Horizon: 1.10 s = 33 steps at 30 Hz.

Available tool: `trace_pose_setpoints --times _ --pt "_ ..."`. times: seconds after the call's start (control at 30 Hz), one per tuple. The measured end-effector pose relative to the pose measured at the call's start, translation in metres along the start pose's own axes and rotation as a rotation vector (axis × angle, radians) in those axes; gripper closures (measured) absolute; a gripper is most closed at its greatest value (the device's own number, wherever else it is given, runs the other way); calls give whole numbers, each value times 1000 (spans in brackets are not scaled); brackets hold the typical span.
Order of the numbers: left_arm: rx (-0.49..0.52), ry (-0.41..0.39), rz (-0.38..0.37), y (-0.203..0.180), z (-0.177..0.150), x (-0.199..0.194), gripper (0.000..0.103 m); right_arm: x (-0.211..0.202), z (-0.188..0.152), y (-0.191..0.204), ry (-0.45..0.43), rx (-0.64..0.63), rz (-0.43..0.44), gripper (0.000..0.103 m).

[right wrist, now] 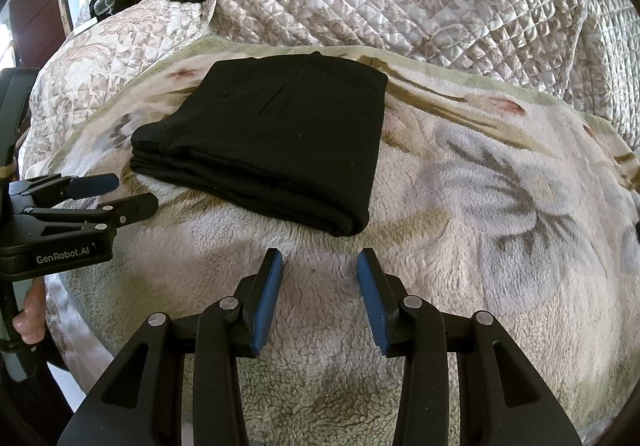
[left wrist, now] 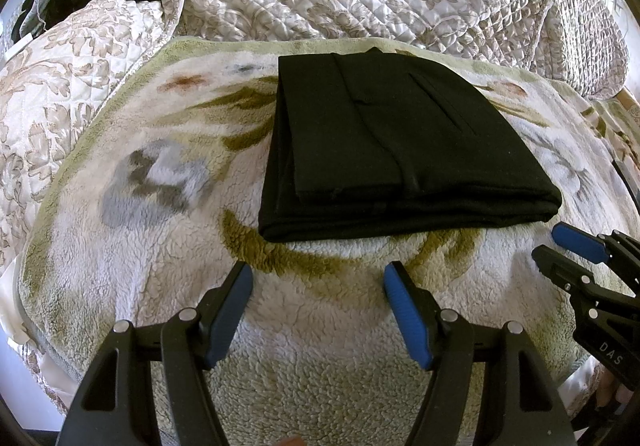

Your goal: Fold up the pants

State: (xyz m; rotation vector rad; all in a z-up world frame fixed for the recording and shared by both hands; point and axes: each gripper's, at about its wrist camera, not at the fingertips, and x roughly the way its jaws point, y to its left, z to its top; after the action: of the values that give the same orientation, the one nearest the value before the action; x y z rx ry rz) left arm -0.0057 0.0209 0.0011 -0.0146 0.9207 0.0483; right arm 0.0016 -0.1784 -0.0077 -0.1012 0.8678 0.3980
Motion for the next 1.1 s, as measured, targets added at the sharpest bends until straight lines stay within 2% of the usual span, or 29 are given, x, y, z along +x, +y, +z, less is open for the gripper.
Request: trace_pose_setpoints --times 1.1 --pt "0 2 -1 1 0 1 32 3 4 4 15 -49 -24 61"
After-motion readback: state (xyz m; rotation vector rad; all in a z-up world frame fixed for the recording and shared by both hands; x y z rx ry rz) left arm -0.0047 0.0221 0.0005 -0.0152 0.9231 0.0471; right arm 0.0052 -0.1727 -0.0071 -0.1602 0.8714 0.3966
